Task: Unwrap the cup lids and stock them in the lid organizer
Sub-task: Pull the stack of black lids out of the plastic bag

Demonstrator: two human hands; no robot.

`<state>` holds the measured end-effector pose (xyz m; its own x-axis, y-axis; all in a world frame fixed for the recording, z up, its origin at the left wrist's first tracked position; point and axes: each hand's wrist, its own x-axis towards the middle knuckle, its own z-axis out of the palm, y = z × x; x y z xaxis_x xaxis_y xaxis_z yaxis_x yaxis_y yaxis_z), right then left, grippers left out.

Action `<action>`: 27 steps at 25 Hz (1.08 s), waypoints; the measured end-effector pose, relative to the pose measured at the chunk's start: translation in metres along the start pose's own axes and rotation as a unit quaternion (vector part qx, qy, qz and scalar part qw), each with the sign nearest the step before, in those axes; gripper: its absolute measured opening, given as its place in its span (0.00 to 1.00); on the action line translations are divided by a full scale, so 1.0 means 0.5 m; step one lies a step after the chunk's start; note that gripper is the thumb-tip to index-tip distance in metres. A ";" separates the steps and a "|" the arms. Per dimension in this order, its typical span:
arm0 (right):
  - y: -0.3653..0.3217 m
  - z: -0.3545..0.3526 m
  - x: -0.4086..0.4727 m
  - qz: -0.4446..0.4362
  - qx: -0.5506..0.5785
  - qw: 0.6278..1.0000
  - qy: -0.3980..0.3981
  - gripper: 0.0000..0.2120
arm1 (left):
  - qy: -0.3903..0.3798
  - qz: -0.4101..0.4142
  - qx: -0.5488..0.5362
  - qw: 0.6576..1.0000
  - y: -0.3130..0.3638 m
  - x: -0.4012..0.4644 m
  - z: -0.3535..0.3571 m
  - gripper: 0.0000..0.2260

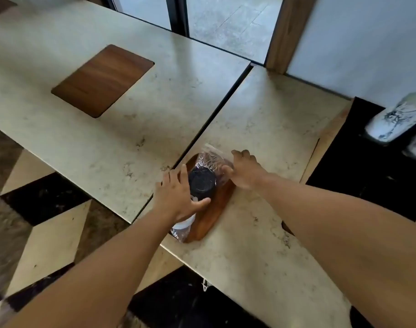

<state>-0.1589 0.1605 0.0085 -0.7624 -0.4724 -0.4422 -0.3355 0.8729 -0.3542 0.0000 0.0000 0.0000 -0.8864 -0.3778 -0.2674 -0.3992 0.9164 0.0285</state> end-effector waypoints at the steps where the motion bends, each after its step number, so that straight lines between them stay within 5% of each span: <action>1: 0.000 0.008 0.003 0.007 0.004 1.000 0.000 0.33 | -0.012 0.004 0.009 1.000 0.000 -0.002 0.006 0.58; 15: 0.012 0.053 -0.005 0.025 0.117 0.990 0.071 0.24 | -0.011 0.061 -0.021 0.998 -0.008 0.000 0.065 0.51; 27: 0.100 0.026 -0.118 0.090 0.260 0.956 0.098 0.26 | -0.019 0.178 -0.007 0.984 0.027 0.021 0.013 0.50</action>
<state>-0.1234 0.2303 0.0061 -0.8881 -0.2445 -0.3893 0.0922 0.7349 -0.6718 -0.0129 0.0094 -0.0087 -0.9611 -0.0278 -0.2748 -0.0687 0.9877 0.1402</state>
